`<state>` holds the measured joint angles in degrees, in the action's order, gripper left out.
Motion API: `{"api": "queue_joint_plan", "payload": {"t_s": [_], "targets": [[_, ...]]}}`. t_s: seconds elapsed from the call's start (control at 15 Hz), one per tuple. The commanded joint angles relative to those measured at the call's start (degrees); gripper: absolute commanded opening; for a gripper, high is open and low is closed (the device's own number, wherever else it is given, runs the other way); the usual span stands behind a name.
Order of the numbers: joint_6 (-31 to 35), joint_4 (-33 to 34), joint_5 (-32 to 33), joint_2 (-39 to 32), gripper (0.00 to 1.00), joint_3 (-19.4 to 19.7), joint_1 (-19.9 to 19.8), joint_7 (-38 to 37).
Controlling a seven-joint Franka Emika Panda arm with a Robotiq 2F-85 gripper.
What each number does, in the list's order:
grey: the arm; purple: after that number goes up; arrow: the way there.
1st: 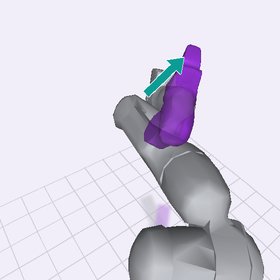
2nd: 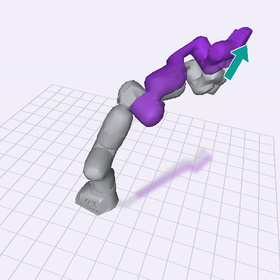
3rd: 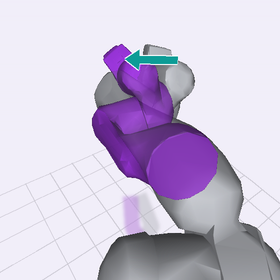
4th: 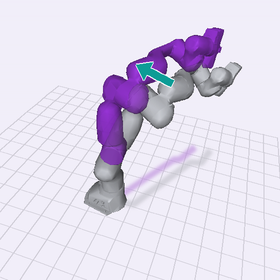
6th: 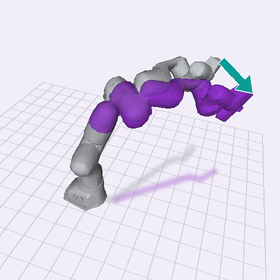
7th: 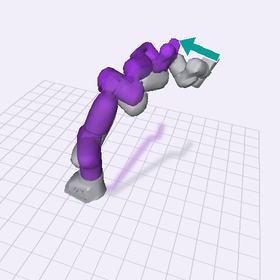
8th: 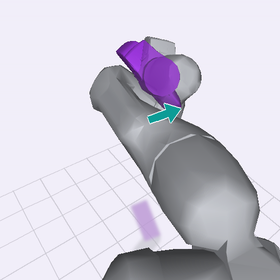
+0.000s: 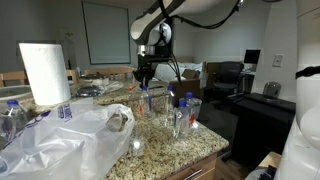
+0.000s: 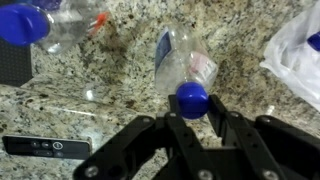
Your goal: Put the bottles into the plastic bag.
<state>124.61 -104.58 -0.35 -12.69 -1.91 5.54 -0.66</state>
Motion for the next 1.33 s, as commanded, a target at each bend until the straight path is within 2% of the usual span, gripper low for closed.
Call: {"api": "queue_joint_plan", "payload": {"t_s": [0.0, 0.27, 0.47, 0.67, 0.93, 1.27], "targets": [[-3.34, -4.56, -13.69, 9.44, 0.12, -1.68, -4.91, 12.56], [-12.42, -3.48, -28.29, 11.98, 0.12, 0.21, -6.55, 23.8], [-15.98, -2.59, -36.31, 7.18, 0.12, 0.33, -5.77, 27.3], [-18.65, -1.24, -42.28, 0.81, 0.12, -1.75, -4.85, 29.03], [-24.32, 4.0, -47.17, -7.72, 0.12, -5.48, -3.91, 27.58], [-29.17, 11.84, -48.1, -14.9, 0.12, -8.81, -1.29, 25.46]]}}
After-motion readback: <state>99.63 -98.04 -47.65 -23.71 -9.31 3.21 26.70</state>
